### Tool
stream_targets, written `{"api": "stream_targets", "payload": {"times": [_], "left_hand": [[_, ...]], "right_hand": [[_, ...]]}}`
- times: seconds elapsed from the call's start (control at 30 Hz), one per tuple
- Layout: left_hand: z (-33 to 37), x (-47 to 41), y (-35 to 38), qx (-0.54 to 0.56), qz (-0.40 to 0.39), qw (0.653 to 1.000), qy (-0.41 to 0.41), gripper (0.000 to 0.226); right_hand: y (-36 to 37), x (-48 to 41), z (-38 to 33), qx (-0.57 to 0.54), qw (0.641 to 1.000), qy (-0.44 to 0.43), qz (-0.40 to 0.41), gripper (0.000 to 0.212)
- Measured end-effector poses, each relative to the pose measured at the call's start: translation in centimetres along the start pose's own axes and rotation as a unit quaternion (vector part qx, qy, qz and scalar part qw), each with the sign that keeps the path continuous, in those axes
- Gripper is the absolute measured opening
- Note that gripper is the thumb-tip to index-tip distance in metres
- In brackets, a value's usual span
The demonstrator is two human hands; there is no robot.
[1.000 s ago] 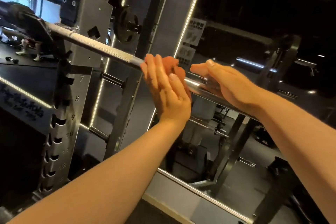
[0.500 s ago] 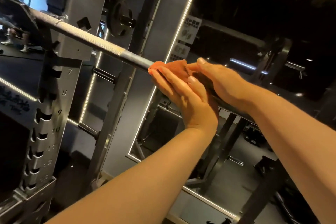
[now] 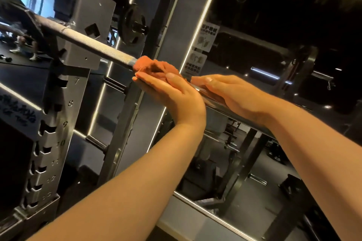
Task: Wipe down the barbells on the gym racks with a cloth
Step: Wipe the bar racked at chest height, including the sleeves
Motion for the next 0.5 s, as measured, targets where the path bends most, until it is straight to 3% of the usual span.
{"api": "stream_targets", "payload": {"times": [0.2,0.3,0.5], "left_hand": [[-0.1,1.0,-0.6,-0.063,-0.06,0.996,0.025,0.069],[0.5,-2.7,-2.2,-0.048,-0.017,0.997,0.061,0.069],[2.0,-3.3,-1.9,-0.034,0.01,0.999,0.016,0.07]], "right_hand": [[0.1,0.0,-0.1,0.07,0.997,0.013,0.018,0.043],[0.1,0.1,-0.3,0.087,0.996,0.016,0.02,0.044],[0.2,0.0,-0.5,0.089,0.996,0.024,0.02,0.044]]}}
Point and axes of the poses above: each hand's wrist, its own x-axis away from the middle knuckle, its own y-axis out of the palm, z = x × y, the point moved 1 cm from there along -x, towards the middle knuckle, and after that the axes turned 13 degrees about -z, right-handed, at the moved point
